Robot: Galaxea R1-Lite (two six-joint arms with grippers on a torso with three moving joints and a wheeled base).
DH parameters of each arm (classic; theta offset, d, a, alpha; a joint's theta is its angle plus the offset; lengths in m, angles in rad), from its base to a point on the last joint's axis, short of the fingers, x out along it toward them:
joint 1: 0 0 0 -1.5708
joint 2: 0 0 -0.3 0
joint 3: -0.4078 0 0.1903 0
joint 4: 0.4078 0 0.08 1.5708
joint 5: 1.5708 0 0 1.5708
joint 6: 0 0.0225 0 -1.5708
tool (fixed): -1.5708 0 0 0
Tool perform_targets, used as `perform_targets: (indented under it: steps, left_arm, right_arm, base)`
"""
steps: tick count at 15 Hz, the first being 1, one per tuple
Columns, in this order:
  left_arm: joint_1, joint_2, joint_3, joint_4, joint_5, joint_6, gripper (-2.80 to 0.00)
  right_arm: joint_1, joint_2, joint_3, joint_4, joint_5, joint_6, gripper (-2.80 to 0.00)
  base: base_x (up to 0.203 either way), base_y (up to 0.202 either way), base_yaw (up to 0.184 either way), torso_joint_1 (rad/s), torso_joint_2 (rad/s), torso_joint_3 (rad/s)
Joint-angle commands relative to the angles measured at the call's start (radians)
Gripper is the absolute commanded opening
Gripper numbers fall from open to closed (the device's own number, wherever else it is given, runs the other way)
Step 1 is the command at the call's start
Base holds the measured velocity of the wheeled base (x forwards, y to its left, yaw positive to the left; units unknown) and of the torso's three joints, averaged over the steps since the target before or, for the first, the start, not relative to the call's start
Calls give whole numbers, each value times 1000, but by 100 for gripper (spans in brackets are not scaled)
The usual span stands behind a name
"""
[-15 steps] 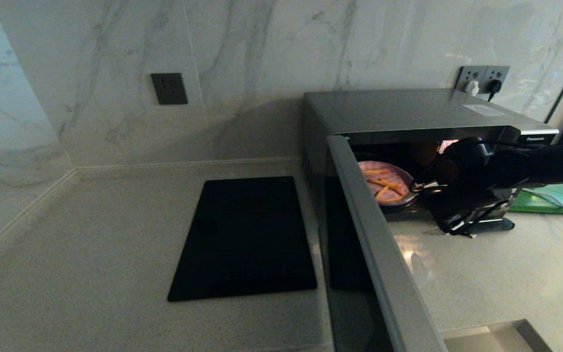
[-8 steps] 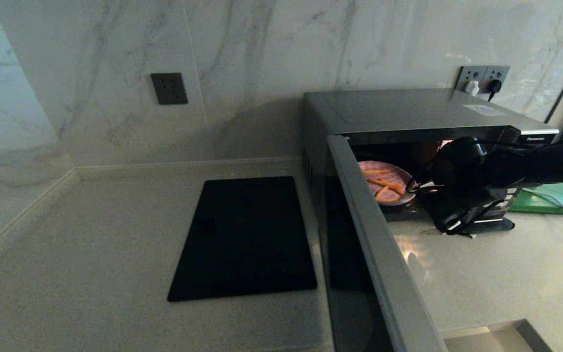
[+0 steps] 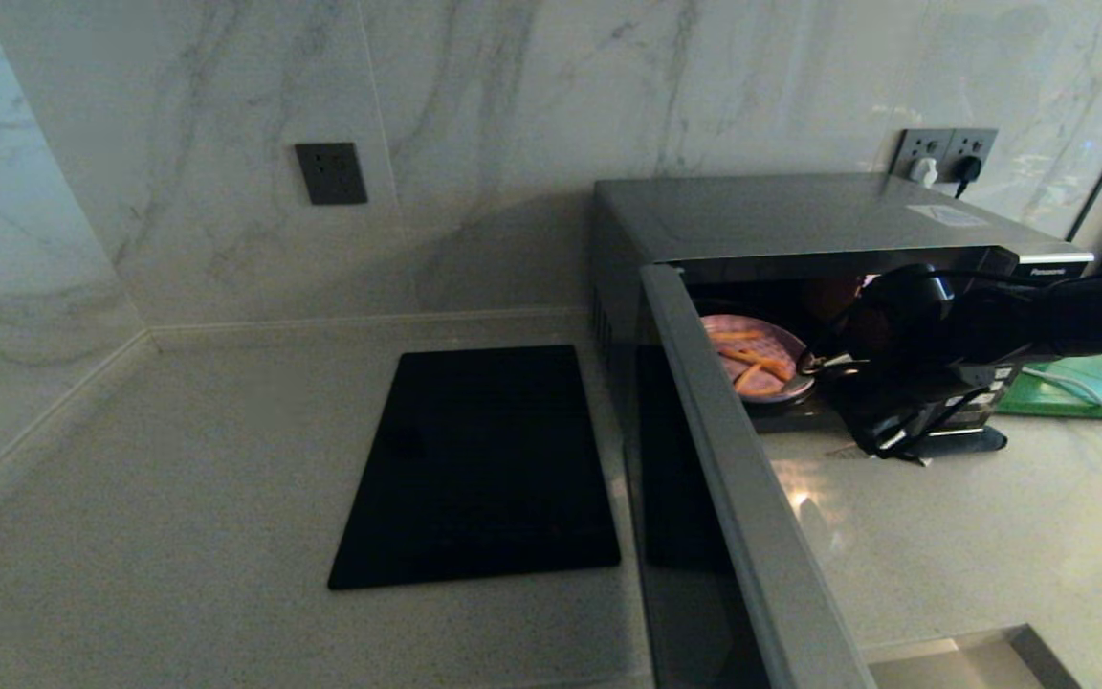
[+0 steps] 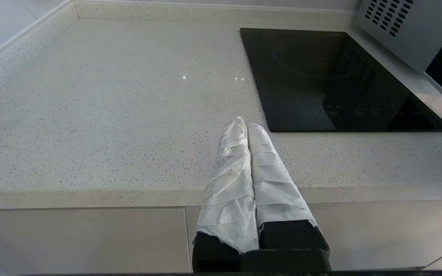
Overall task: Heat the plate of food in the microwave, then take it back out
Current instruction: Take the plate out of the microwave
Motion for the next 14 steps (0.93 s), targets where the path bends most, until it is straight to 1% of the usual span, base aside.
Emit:
perform_targets:
  steps: [1,2,11,14]
  left_arm:
    - [0,2,0,0,1,-1,-280]
    - [0,2,0,0,1,-1,-280]
    - [0,2,0,0,1,-1,-280]
    - [0,2,0,0,1,-1,-280]
  right_arm:
    - [4,2,0,0,-51,8,0]
    - [9,4,0,-2,-81,10,0]
    - [9,26,1,-9,-91,6,0]
    - [8,11,10,-3,-146,-26,0]
  base:
    - [0,0,0,0,0,0]
    - [0,0,0,0,0,0]
    - [0,0,0,0,0,0]
    - [0,0,0,0,0,0]
